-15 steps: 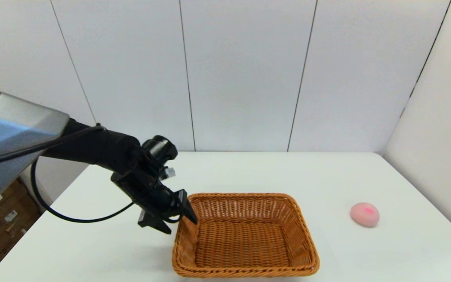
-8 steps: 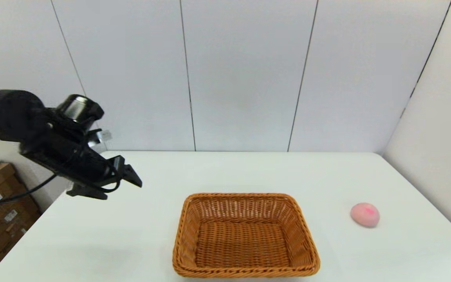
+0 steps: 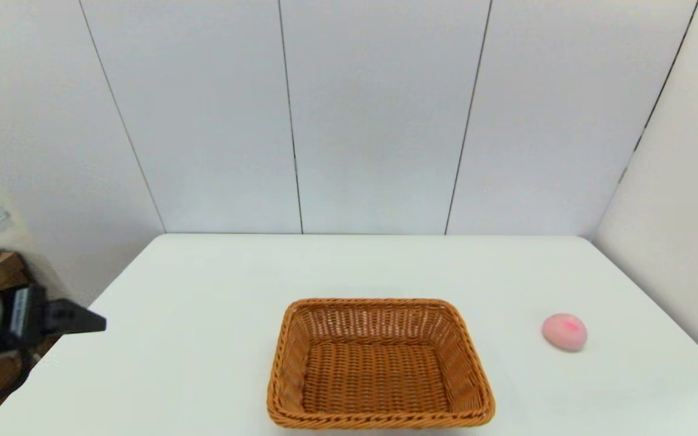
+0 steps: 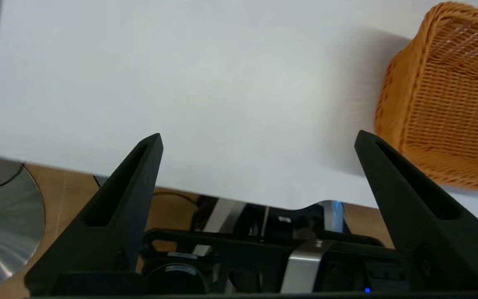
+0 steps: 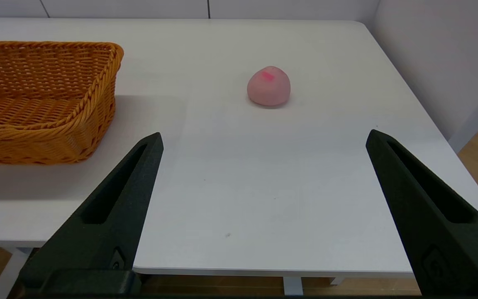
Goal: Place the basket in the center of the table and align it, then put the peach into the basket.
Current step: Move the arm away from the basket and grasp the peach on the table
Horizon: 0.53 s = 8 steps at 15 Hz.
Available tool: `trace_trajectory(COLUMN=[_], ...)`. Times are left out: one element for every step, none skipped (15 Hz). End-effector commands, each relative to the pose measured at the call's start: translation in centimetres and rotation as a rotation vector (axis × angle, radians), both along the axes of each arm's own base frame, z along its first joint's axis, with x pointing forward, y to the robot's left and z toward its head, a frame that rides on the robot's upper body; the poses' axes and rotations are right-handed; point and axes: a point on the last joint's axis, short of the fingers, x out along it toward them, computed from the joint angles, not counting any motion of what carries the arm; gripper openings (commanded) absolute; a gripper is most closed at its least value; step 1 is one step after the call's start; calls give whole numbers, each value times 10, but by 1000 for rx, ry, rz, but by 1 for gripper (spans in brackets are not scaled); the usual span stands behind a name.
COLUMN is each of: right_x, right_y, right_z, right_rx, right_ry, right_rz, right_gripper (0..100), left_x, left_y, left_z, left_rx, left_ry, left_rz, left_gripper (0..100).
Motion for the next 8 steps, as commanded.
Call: trace_trajectory(right_x=[0, 0, 0, 0, 0, 0, 0, 0], right_y=[0, 0, 0, 0, 0, 0, 0, 0], right_z=[0, 0, 0, 0, 0, 0, 0, 0], right_rx=[2, 2, 2, 2, 3, 3, 3, 3], right_ry=[1, 1, 1, 1, 1, 1, 1, 1], right_rz=[0, 0, 0, 0, -2, -2, -2, -2], right_gripper=[100, 100, 100, 100, 100, 100, 100, 100], left_x=[-110, -121, -131, -140, -147, -154, -160, -165], left_y=[10, 11, 12, 13, 13, 14, 15, 15], left_z=[-38, -46, -56, -67, -74, -85, -90, -97], left_rx=[119, 126, 127, 134, 146, 165, 165, 168], left_ry=[-213, -231, -237, -252, -268, -280, -303, -315], left_rz=[88, 87, 91, 102, 114, 134, 137, 142], left_gripper=[100, 100, 100, 100, 100, 100, 100, 100])
